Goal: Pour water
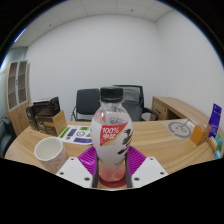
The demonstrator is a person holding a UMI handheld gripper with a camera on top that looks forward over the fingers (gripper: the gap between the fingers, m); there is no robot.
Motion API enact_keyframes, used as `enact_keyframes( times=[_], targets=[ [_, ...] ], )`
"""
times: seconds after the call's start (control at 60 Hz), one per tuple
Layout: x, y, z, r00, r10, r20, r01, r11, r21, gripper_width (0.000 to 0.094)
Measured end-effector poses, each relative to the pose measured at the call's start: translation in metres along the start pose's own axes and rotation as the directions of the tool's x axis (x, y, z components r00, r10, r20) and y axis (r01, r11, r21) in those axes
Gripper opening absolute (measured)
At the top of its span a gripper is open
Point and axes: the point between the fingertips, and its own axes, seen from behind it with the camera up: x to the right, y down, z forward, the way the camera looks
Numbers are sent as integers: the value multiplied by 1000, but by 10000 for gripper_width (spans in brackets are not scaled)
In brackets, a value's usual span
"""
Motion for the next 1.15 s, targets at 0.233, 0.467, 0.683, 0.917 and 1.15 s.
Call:
enact_keyframes(
  times=[0.233,0.467,0.683,0.917,1.15],
  targets=[
    [0,10,-18,1000,7,-11,-8,994,-111,868],
    [-6,-18,-114,998,1,-70,-13,984,-177,857],
    [-20,-37,-212,995,-38,-96,16,976,-218,857],
    [-12,-44,-259,990,-50,-134,19,974,-224,857],
    [-11,-45,-269,991,-47,-124,18,974,-225,858]
  ],
)
